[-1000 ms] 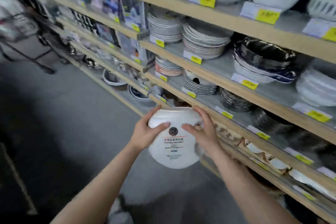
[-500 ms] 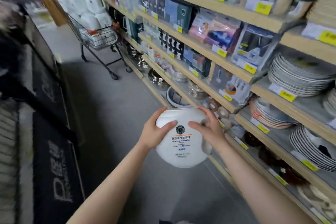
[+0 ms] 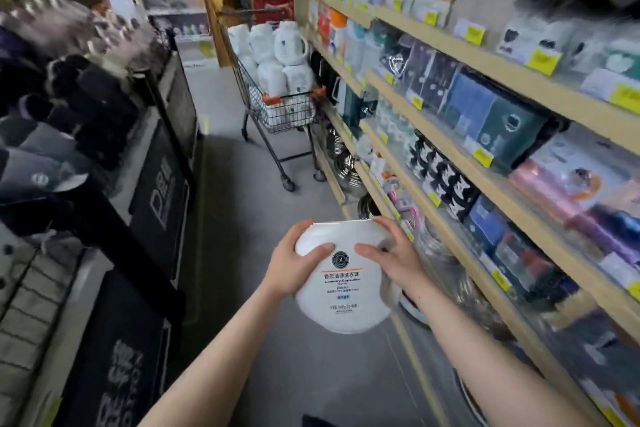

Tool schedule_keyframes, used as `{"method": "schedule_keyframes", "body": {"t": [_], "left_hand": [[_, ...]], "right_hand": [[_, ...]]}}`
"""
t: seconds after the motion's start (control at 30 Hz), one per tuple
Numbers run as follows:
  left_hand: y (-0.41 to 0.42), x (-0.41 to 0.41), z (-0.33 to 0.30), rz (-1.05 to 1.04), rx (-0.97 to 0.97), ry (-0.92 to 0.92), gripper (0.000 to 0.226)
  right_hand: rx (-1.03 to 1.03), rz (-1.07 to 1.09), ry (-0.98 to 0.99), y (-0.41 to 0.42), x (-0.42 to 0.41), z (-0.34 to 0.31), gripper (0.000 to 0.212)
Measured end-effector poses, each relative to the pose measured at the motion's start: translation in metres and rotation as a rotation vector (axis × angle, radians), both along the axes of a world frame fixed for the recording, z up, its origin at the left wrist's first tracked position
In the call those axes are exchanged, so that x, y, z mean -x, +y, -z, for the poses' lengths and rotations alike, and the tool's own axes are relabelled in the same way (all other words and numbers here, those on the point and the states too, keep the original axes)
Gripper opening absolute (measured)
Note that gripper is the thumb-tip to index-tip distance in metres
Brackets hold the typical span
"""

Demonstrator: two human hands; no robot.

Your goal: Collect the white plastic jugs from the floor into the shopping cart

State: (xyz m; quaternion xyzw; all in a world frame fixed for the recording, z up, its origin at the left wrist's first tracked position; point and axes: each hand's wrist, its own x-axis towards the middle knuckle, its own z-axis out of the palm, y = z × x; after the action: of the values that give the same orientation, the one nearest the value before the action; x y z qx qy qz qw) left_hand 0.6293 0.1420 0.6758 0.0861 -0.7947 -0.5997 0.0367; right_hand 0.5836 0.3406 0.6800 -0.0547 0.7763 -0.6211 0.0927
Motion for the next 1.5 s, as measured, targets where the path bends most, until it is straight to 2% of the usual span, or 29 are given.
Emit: {"method": "schedule_keyframes", "body": {"t": [0.17,0.23,0.33,0.5,0.7,0.87,1.03,1.1,1.17,1.27,1.4,1.5], "left_hand": [[-0.052,0.103,-0.003,-0.040,-0.025,0.013,0.059],[-0.076,0.147,-0.002,-0.039,-0.025,0.025,0.046],[-0.118,0.217,0.000,-0.035,-0.050,0.051,0.043],[-0.206,0.343,-0.003,0.014,-0.033,0.057,0.044],[-0.298,0.495,-0.025,0.111,-0.029,0.031,0.065],[-0.346,0.601,-0.032,0.127,-0.035,0.034,0.055],[-0.383,0.709,-0.028,0.111,-0.009,0.085,0.056],[-0.396,0.749,-0.029,0.100,0.001,0.070,0.058],[-0.410,0.790,-0.034,0.095,0.051,0.061,0.064],[-0.436,0.847,-0.039,0.094,0.095,0.060,0.069],[-0.466,0.914,-0.046,0.171,0.074,0.055,0.077],[-0.495,0.974,-0.050,0.283,0.136,0.045,0.095]], "right_hand": [[-0.040,-0.148,-0.016,-0.047,0.120,-0.012,0.099],[-0.054,-0.220,-0.040,-0.068,0.169,-0.012,0.100],[-0.071,-0.282,-0.068,-0.107,0.243,-0.018,0.093],[-0.081,-0.266,-0.080,-0.188,0.359,-0.027,0.070],[-0.059,-0.182,-0.071,-0.273,0.487,-0.050,0.070],[-0.035,-0.181,-0.062,-0.321,0.592,-0.054,0.080],[-0.036,-0.179,-0.015,-0.357,0.706,-0.045,0.081],[-0.029,-0.229,-0.038,-0.371,0.751,-0.047,0.074],[-0.049,-0.292,-0.063,-0.385,0.799,-0.053,0.072],[-0.106,-0.347,-0.068,-0.407,0.862,-0.062,0.089],[-0.098,-0.315,-0.034,-0.433,0.925,-0.070,0.078],[-0.088,-0.245,0.032,-0.454,0.969,-0.073,0.076]]}}
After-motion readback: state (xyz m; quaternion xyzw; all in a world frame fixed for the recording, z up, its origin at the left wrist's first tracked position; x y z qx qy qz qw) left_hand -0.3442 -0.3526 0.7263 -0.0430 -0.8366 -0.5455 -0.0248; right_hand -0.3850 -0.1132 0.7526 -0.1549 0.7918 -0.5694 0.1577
